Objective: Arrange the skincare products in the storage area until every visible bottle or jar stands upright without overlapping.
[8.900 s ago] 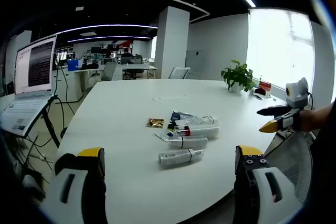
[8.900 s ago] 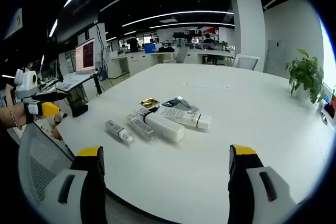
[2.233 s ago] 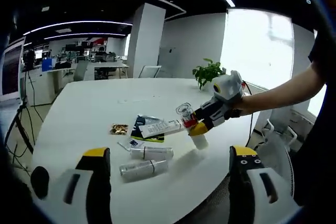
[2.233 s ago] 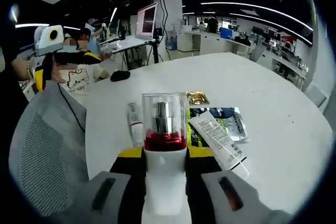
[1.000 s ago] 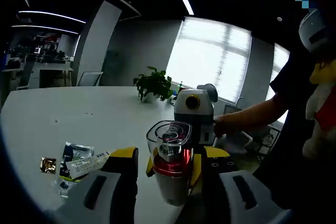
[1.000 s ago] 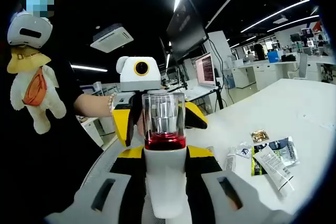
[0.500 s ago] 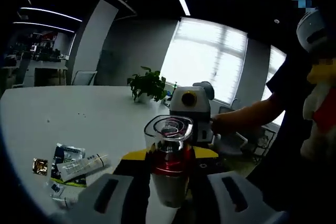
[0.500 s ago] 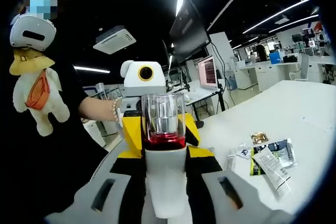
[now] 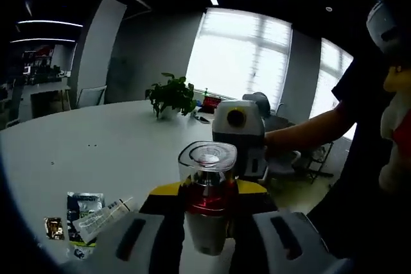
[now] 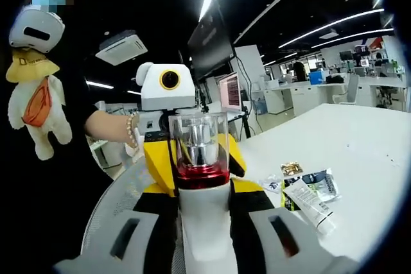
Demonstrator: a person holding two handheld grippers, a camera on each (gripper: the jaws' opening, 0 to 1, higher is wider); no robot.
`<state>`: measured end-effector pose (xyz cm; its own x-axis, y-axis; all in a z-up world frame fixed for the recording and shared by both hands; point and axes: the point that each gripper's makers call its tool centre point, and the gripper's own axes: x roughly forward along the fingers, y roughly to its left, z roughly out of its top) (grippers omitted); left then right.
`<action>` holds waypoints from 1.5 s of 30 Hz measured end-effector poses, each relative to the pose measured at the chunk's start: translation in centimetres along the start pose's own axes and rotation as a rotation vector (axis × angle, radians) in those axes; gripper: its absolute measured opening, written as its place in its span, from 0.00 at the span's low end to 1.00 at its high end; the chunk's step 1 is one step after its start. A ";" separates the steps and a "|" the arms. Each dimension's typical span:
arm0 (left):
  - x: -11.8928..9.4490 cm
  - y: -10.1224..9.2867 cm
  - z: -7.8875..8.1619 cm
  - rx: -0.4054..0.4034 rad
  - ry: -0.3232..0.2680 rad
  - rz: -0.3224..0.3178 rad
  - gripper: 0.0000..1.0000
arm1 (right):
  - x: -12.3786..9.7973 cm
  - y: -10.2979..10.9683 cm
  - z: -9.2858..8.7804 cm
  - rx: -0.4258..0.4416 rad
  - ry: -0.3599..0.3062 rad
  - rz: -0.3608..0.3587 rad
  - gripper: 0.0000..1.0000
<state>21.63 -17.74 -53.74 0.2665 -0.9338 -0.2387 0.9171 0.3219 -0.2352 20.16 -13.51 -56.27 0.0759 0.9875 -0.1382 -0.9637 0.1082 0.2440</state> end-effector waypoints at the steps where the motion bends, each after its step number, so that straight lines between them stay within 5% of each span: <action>1: 0.1 0.0 0.0 0.002 0.002 -0.005 0.23 | -0.1 -0.1 -0.2 0.004 0.003 -0.003 0.31; 4: 0.3 0.3 0.4 0.005 -0.003 -0.014 0.23 | -0.6 -0.8 -2.5 -0.023 0.107 -0.030 0.31; 9: 0.8 0.6 0.6 0.025 0.005 -0.024 0.23 | -0.7 -1.4 -2.9 -0.041 0.085 -0.051 0.29; 12: 1.5 1.0 -0.6 0.104 0.073 -0.011 0.23 | -0.7 -2.3 -3.8 -0.097 0.137 -0.078 0.28; 17: 2.5 1.1 -1.7 0.146 0.103 -0.004 0.23 | -0.4 -3.3 -5.4 -0.148 0.200 -0.086 0.28; 32: 4.2 3.5 -6.9 0.132 0.145 0.012 0.23 | -0.5 -5.9 -10.4 -0.162 0.337 -0.130 0.28; 45: 4.6 5.1 -8.3 0.133 0.166 0.017 0.24 | -0.7 -8.0 -12.3 -0.184 0.395 -0.163 0.28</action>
<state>25.05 -19.13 -63.89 0.2397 -0.8863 -0.3963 0.9470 0.3034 -0.1059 24.70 -16.46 -69.91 0.1613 0.8361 -0.5244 -0.9794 0.2011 0.0194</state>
